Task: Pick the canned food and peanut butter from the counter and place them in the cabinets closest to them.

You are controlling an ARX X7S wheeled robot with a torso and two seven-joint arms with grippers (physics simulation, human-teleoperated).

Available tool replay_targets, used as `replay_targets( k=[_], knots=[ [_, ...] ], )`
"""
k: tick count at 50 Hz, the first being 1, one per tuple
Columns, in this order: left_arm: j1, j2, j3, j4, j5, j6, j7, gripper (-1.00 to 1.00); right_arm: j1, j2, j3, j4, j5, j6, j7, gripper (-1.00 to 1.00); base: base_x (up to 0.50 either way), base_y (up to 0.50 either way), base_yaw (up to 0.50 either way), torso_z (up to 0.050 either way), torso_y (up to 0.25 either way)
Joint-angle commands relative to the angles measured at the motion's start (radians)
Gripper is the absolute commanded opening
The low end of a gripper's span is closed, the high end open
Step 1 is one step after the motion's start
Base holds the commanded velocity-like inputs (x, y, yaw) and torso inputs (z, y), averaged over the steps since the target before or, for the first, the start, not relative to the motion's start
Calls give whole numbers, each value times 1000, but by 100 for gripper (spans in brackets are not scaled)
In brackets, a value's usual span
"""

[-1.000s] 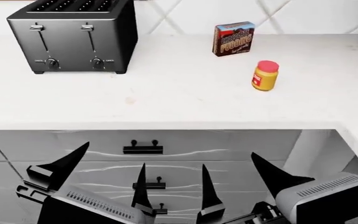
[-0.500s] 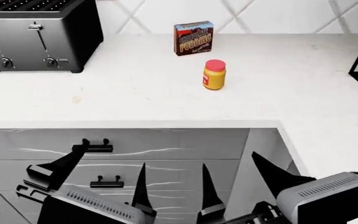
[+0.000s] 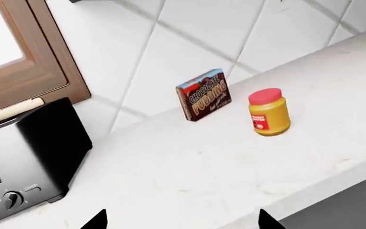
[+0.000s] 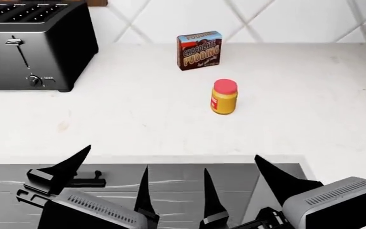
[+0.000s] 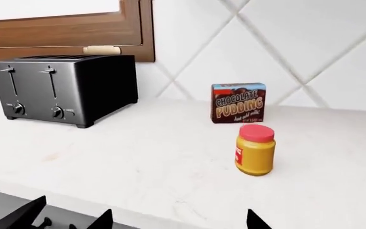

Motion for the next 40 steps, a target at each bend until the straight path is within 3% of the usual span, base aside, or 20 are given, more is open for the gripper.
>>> replay_targets(
  k=[1,40],
  knots=[
    [3,2,-2,-3,0,0,1,100,8,-2,-13,3,-5,-11,-3,100,500,-45,0,0,0],
    [7,13,-12,-1,-10,-13,-3,100,39,-7,-50,-2,-21,-24,18,100,474,-44,0,0,1]
  ],
)
